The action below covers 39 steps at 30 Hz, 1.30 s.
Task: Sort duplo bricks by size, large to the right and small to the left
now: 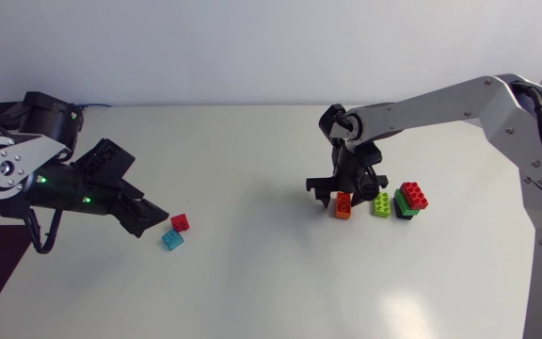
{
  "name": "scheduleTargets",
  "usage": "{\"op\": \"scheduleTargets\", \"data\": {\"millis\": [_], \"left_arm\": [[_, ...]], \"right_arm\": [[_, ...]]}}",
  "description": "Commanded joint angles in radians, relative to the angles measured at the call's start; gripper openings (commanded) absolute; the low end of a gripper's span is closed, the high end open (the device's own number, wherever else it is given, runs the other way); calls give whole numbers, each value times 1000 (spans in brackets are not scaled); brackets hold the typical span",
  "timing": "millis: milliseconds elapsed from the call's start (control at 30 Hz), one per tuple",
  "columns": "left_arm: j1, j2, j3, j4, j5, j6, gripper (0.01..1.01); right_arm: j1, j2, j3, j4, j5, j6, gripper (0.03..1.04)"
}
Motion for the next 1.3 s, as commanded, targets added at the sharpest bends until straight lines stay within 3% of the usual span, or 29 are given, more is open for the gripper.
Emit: {"op": "scheduleTargets", "data": {"millis": [0, 67, 233, 733, 767, 867, 900, 1000, 1267], "left_arm": [[0, -11, -31, -7, 10, -19, 946], [0, -13, -34, -7, 10, -19, 946], [-3, -16, -38, -7, 10, -19, 946], [-27, -39, -38, -8, 10, -37, 946], [-27, -39, -38, -8, 10, -37, 946], [-32, -40, -37, -11, 12, -39, 946], [-33, -40, -37, -11, 10, -42, 946], [-36, -45, -35, -16, 10, -43, 946], [-33, -70, -26, -22, 10, -66, 946]], "right_arm": [[10, 37, -22, -4, 33, 33, 497], [8, 26, -39, -2, 47, 26, 411], [-9, -5, -90, 1, 110, 3, 374], [-155, 15, -108, 31, 156, -99, 385], [-153, 14, -111, 30, 156, -99, 439], [-139, -6, -122, 35, 155, -94, 908], [-133, -15, -124, 35, 155, -91, 951], [-115, -44, -127, 41, 165, -85, 993], [-69, -190, -147, 56, 179, -89, 993]]}}
